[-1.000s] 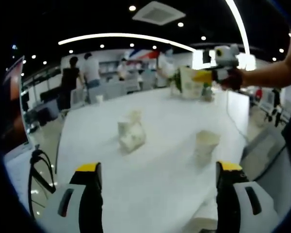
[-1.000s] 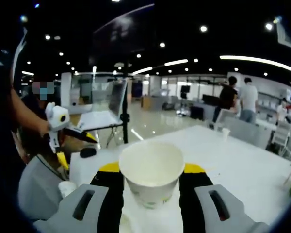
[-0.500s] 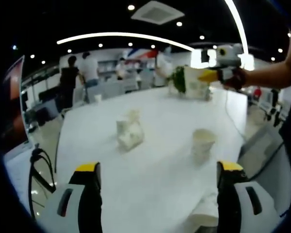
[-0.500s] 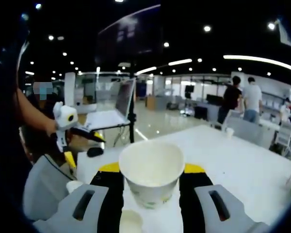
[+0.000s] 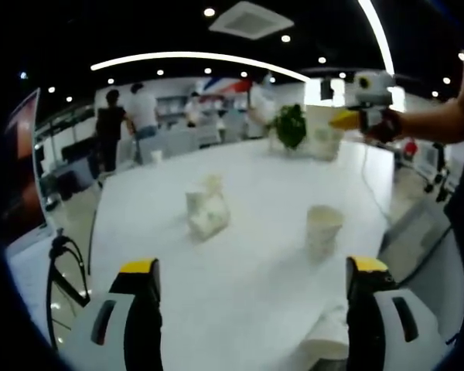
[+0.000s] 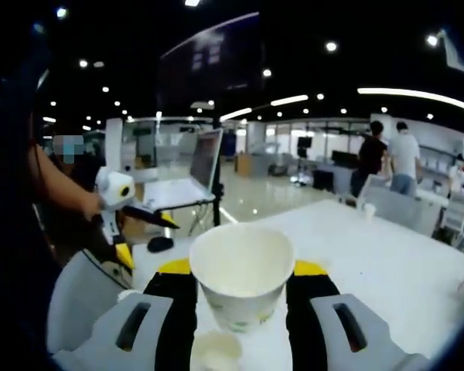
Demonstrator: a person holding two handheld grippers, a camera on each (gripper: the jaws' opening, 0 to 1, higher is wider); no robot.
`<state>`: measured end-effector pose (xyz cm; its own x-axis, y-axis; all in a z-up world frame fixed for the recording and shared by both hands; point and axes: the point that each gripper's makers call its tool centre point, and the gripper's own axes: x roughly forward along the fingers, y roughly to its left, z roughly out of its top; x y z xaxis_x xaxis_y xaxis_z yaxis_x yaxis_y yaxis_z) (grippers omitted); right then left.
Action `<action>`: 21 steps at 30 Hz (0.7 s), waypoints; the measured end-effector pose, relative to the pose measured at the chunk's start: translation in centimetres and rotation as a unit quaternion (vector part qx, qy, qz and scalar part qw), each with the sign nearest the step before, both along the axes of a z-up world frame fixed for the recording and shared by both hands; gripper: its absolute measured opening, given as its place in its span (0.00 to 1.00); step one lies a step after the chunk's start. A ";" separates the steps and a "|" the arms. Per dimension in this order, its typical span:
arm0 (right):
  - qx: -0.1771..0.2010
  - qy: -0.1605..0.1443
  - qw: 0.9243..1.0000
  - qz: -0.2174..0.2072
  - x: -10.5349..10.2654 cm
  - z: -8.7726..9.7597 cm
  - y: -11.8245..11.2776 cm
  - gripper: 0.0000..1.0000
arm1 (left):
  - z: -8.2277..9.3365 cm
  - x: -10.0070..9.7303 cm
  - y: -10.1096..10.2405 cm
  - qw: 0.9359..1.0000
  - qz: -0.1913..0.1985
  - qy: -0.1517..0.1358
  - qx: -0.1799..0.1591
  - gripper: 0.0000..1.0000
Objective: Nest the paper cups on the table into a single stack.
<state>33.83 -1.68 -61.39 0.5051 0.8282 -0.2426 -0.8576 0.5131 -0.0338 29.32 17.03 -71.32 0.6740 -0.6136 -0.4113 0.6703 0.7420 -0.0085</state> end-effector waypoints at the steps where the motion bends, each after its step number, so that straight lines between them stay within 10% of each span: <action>1: 0.001 0.001 1.000 0.000 -0.1 0.0 0.0 0.42 | 0.0 0.0 0.1 1.000 0.001 0.000 0.000 0.99; 21: 0.004 0.011 1.000 0.006 -1.0 -1.5 0.5 0.42 | -0.3 -0.3 0.0 1.000 0.005 0.003 0.000 0.99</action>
